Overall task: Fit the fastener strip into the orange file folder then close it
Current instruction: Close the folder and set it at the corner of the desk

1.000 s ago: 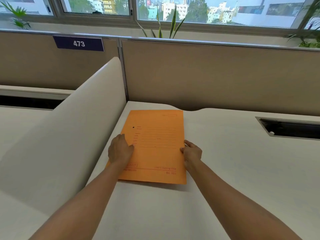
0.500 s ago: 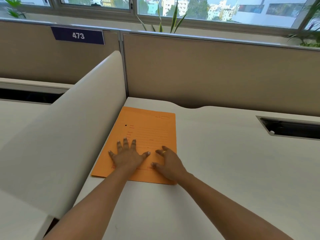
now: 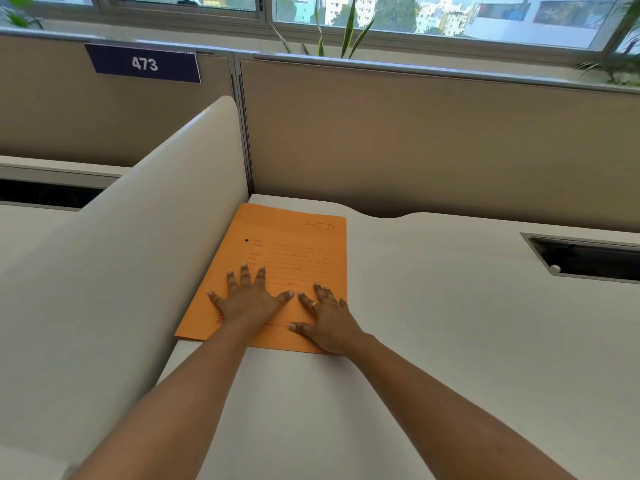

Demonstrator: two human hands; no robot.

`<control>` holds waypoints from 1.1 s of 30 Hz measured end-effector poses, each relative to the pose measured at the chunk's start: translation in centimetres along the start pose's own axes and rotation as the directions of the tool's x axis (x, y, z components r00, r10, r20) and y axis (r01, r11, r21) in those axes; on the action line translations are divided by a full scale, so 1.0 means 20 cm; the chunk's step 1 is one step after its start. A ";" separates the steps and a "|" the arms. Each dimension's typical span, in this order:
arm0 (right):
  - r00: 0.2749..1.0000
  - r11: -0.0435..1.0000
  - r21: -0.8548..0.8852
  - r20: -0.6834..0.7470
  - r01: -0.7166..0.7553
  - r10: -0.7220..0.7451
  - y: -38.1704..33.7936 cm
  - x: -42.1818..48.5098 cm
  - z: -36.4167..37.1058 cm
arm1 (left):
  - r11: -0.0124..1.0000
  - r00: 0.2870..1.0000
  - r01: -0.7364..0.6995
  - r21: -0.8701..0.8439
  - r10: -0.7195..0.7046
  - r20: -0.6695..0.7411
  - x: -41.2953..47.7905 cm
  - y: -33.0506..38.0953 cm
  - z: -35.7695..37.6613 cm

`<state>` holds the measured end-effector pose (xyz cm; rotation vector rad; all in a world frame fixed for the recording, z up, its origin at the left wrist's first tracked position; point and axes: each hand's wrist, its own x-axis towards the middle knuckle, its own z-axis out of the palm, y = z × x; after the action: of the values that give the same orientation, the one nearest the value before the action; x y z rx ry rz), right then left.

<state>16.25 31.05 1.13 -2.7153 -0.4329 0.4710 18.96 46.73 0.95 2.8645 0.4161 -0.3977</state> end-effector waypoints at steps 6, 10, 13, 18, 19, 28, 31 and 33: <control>0.999 0.999 -0.047 0.041 -0.008 0.010 0.03 0.14 -0.06 | 1.000 0.999 0.026 0.006 -0.026 0.032 0.14 0.06 -0.05; 0.999 0.999 -0.049 0.039 -0.011 0.013 0.05 0.23 -0.10 | 1.000 0.999 0.026 -0.013 -0.026 0.020 0.23 0.08 -0.07; 0.999 0.999 -0.053 0.042 -0.013 0.015 0.07 0.28 -0.12 | 1.000 1.000 0.025 -0.018 -0.025 0.017 0.28 0.11 -0.08; 0.999 0.998 -0.055 0.040 -0.015 0.017 0.09 0.36 -0.15 | 1.000 1.000 0.018 -0.020 -0.018 0.001 0.36 0.14 -0.09; 0.999 0.998 -0.056 0.040 -0.017 0.019 0.10 0.37 -0.15 | 1.000 1.000 0.016 -0.021 -0.016 -0.001 0.37 0.14 -0.09; 1.000 0.998 -0.062 0.028 -0.012 0.013 0.12 0.41 -0.16 | 0.999 0.999 0.013 -0.038 -0.014 -0.030 0.41 0.16 -0.08; 1.000 0.998 -0.057 0.018 -0.011 0.012 0.12 0.41 -0.15 | 0.998 0.999 0.001 -0.057 -0.004 -0.049 0.40 0.15 -0.07; 1.000 0.998 -0.056 0.001 -0.010 0.010 0.12 0.41 -0.15 | 0.996 0.997 -0.013 -0.085 0.006 -0.073 0.40 0.14 -0.06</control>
<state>25.24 30.95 0.62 -2.7726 -0.4392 0.4698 27.62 46.33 0.26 2.8030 0.4217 -0.2677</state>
